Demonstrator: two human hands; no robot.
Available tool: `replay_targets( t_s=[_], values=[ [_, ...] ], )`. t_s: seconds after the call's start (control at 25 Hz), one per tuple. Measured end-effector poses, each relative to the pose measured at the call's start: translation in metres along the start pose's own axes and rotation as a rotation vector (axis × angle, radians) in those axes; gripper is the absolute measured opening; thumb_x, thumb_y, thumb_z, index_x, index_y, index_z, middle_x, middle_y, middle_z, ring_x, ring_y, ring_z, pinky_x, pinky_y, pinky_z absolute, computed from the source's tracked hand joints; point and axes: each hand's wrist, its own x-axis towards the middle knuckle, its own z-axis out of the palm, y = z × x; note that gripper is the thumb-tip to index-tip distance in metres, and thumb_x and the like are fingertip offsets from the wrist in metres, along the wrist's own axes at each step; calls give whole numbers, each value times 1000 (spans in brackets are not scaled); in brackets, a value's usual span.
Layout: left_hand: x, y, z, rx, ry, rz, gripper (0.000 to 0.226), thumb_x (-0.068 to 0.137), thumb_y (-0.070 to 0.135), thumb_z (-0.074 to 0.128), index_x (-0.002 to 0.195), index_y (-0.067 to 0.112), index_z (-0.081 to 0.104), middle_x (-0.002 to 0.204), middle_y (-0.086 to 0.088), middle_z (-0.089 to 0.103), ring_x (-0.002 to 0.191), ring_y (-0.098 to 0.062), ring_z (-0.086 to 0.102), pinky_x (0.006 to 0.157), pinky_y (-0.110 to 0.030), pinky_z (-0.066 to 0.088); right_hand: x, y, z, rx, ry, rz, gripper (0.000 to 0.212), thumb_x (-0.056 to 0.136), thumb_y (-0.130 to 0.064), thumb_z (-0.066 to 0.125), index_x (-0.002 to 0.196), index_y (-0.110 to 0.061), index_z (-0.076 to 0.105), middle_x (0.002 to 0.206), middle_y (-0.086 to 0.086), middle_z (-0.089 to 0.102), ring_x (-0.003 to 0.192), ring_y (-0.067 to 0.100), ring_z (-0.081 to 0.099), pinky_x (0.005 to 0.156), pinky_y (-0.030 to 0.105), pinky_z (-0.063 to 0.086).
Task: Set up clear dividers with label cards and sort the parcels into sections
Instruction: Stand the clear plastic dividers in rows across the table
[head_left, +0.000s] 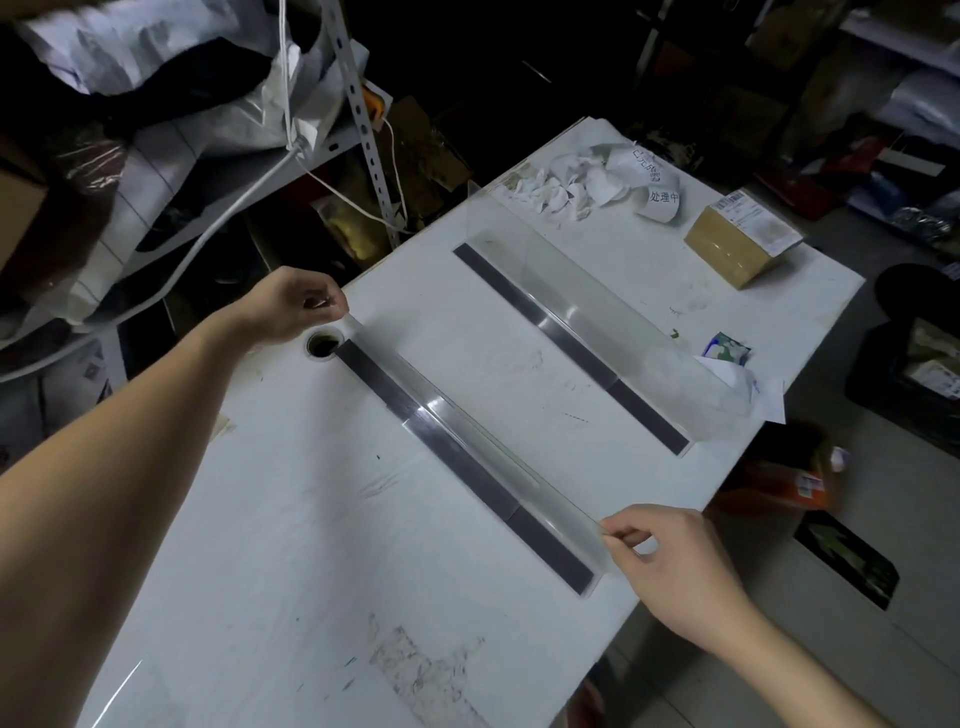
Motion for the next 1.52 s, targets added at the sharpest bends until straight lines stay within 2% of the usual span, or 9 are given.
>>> replay_targets(
  t_s=[0.36, 0.48, 0.64, 0.76, 0.88, 1.04, 1.24, 1.36, 1.52],
  values=[
    [-22, -8, 12, -54, 118, 0, 11, 95, 10, 71, 92, 21, 72, 102, -5, 72, 105, -24, 69, 101, -41, 53, -21, -6, 21, 9, 2, -27, 14, 86, -7, 77, 96, -16, 82, 81, -29, 68, 93, -10, 63, 67, 5, 53],
    [-17, -9, 13, -96, 158, 2, 13, 95, 10, 72, 91, 23, 72, 104, -7, 71, 106, -27, 69, 103, -45, 53, -19, -6, 23, 16, 31, -50, 13, 85, -5, 78, 92, -15, 82, 77, -28, 68, 91, -6, 65, 68, 12, 58],
    [-12, -8, 13, -163, 218, 8, 7, 95, 7, 71, 96, 13, 72, 109, -12, 70, 109, -29, 68, 105, -47, 53, -12, -9, 25, -12, 54, -91, 15, 86, -5, 77, 96, -15, 82, 79, -29, 66, 90, -6, 66, 70, 20, 62],
    [-9, -7, 13, -154, 205, -15, 6, 95, 8, 70, 98, 12, 72, 111, -11, 70, 111, -28, 67, 106, -45, 52, -5, -11, 23, -47, 60, -90, 15, 86, -6, 77, 98, -15, 82, 79, -29, 66, 82, -6, 67, 70, 14, 59],
    [-7, -7, 15, -132, 199, -27, 4, 96, 8, 69, 99, 10, 71, 112, -12, 70, 112, -28, 66, 105, -40, 50, -4, -12, 20, -47, 33, -100, 14, 86, -8, 77, 97, -16, 82, 81, -25, 70, 90, -5, 65, 73, 14, 58],
    [-7, -11, 15, -137, 200, -30, 7, 96, 8, 69, 96, 15, 71, 113, -9, 70, 113, -27, 66, 106, -43, 50, -7, -14, 22, -45, 1, -99, 14, 88, -10, 77, 99, -17, 81, 84, -24, 70, 93, -7, 64, 76, 18, 59],
    [-9, -12, 14, -91, 185, -13, 24, 94, 4, 70, 92, 28, 67, 117, -8, 68, 115, -25, 64, 105, -39, 50, -8, -15, 23, 9, 2, -48, 16, 86, -8, 77, 99, -16, 81, 83, -27, 68, 95, -9, 63, 69, 4, 51],
    [-8, -10, 14, -39, 200, 1, 22, 92, 4, 72, 95, 26, 69, 113, -9, 67, 108, -27, 65, 103, -47, 52, -7, -17, 22, 15, -14, -45, 15, 85, -7, 77, 94, -18, 81, 81, -25, 70, 89, -5, 66, 69, 9, 55],
    [-8, -8, 10, -50, 188, -23, 28, 93, 5, 72, 92, 33, 66, 115, -7, 67, 111, -25, 65, 101, -42, 52, -8, -18, 23, 25, -21, -43, 13, 85, -9, 76, 91, -20, 80, 80, -23, 71, 85, 0, 67, 70, 16, 58]
  ],
)
